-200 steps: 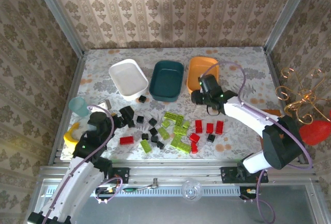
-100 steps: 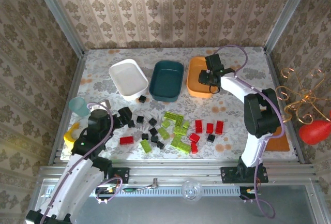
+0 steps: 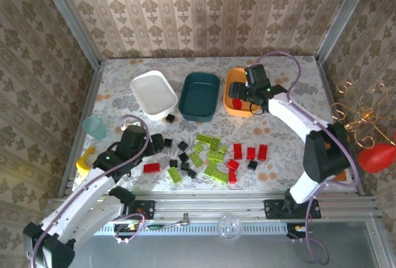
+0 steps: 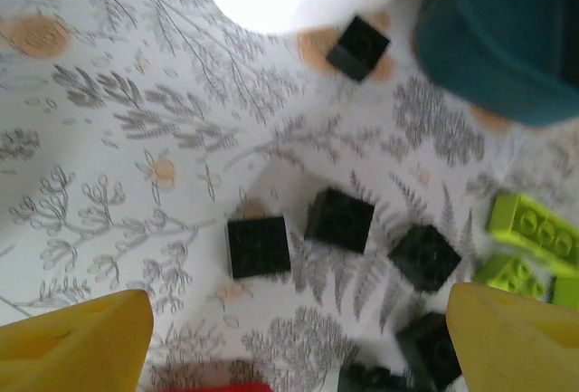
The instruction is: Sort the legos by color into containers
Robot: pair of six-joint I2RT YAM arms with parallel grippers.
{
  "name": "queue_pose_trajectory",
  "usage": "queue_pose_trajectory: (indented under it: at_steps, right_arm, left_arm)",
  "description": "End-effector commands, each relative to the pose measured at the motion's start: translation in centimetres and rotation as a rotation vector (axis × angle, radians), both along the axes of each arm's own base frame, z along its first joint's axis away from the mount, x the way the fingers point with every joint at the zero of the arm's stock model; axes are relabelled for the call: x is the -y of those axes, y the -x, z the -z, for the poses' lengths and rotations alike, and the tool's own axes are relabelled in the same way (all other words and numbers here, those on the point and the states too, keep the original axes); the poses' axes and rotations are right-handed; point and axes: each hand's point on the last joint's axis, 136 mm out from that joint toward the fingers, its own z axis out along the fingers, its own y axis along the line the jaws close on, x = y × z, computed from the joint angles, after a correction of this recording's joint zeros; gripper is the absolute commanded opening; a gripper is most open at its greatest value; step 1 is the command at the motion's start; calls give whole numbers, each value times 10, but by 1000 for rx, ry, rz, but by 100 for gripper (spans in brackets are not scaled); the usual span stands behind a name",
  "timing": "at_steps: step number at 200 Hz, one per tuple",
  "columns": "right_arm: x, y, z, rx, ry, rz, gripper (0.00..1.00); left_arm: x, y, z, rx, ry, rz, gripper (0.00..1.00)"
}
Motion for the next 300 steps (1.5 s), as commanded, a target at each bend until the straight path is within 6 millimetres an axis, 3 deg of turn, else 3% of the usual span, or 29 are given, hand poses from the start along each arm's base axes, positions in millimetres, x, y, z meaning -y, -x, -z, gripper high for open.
queue_pose_trajectory:
  at_steps: [1, 23, 38, 49, 164, 209, 215, 251, 279, 300]
  right_arm:
    - [-1, 25, 15, -17, -15, 14, 82]
    - [-6, 42, 26, -33, -23, -1, 82]
    - [-8, 50, 31, -42, -18, -15, 83]
    - [-9, 54, 33, -41, -17, -19, 83]
    - [-5, 64, 30, -18, -16, -27, 83]
    - [-3, 66, 30, -15, -12, -25, 84]
    - [-2, 67, 19, 13, -23, -25, 84]
    - [0, 66, 17, 19, -20, -18, 84]
    - [2, 67, 17, 18, -15, -8, 84]
    - [6, 67, 16, 21, -18, 12, 84]
  left_arm:
    - [-17, 21, 12, -50, -136, -50, 86]
    - [-18, 40, 27, -84, -190, -41, 87]
    - [-24, 49, 34, -94, -241, -45, 95]
    - [-27, 52, 40, -101, -261, -51, 96]
    - [-17, 45, 96, -205, -254, -59, 92]
    - [-10, 47, 113, -260, -250, -49, 84]
    - [-10, 48, 115, -270, -254, -48, 82]
    - [-9, 53, 124, -301, -248, -45, 76]
    - [-5, 53, 119, -290, -228, -35, 63]
    - [6, 47, 103, -256, -197, -4, 55]
